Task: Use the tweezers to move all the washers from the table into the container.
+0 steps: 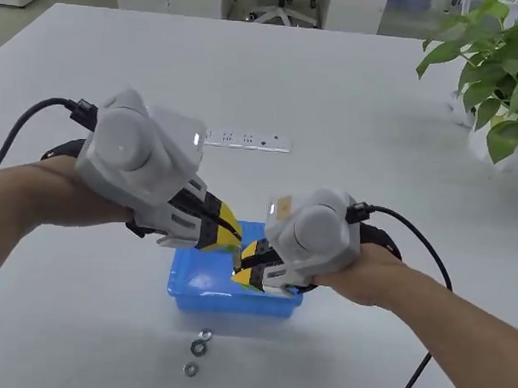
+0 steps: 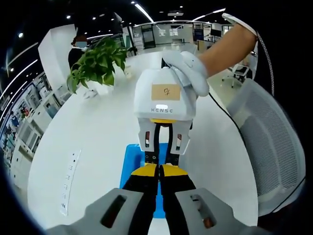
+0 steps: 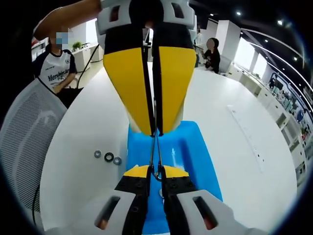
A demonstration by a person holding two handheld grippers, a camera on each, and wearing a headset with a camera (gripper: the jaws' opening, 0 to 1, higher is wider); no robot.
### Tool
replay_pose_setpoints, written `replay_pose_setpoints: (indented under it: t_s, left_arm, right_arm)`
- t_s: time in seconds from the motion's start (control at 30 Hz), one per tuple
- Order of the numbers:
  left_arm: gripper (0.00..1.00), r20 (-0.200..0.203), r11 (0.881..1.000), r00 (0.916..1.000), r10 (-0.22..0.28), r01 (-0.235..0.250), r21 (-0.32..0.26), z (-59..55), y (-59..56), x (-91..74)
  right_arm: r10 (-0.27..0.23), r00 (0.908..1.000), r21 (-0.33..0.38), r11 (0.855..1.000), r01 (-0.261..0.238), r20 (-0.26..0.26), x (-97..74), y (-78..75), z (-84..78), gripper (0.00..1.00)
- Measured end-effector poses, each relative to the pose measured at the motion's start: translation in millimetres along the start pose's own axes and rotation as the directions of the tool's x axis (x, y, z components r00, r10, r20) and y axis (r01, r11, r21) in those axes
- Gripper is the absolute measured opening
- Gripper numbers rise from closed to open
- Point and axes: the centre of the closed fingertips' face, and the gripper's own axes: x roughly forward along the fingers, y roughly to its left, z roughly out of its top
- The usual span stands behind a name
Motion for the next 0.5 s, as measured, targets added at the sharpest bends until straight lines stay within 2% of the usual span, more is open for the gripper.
replay_pose_setpoints:
  t_s: [0.2, 0.5]
  left_arm:
    - [0.05, -0.002, 1.0, 1.0, -0.009, 0.009, -0.019, -9.5, 3.6, 8.6]
    - [0.05, 0.001, 0.999, 0.9999, -0.012, 0.012, -0.039, -16.0, 6.3, 12.7]
  right_arm:
    - [0.017, 0.9998, 0.008, 1.0, -0.017, -0.014, 9.0, -2.4, -8.3, 0.11]
    - [0.042, 0.9989, 0.009, 0.999, -0.041, -0.023, 17.3, -3.1, -12.5, 0.11]
